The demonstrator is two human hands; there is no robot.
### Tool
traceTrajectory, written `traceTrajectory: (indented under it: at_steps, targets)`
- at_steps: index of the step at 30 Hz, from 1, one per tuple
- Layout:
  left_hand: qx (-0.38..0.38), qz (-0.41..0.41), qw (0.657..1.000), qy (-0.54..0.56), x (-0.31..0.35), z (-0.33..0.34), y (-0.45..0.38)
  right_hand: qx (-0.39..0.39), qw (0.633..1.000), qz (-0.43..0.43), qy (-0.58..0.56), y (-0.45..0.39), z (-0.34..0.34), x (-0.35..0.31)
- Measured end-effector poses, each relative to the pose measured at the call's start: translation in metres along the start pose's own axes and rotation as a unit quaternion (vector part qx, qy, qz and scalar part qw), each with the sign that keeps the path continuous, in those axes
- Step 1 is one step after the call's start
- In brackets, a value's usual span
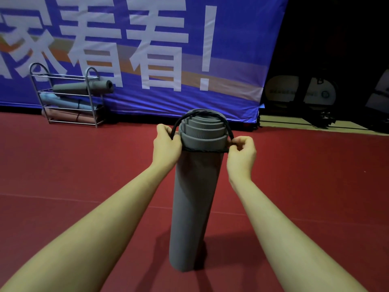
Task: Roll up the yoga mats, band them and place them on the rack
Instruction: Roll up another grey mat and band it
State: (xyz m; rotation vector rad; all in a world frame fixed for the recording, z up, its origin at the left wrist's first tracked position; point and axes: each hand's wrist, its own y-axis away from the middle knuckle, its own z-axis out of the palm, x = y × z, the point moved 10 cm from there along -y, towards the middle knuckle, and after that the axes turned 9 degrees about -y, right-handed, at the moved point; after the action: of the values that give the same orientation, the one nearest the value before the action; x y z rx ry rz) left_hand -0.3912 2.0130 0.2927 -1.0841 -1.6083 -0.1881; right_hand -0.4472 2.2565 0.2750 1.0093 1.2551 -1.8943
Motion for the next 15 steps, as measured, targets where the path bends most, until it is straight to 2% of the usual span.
traceTrajectory:
  at_steps: [3, 6, 10, 15]
  targets:
    - [0.016, -0.015, 0.999, 0.041, -0.006, -0.002, 0.0, -0.028, 0.998, 0.042, -0.031, 0.0, 0.004, 0.011]
    - [0.023, -0.017, 0.997, 0.069, -0.01, -0.004, -0.005, -0.049, 0.998, 0.036, -0.028, -0.005, 0.01, 0.006]
    - [0.017, -0.012, 0.997, 0.078, -0.012, -0.002, -0.012, -0.038, 0.996, 0.07, -0.025, -0.014, 0.014, 0.014]
    - [0.016, -0.048, 0.993, 0.103, -0.021, -0.005, -0.016, -0.017, 0.994, 0.096, -0.037, -0.019, 0.009, 0.018]
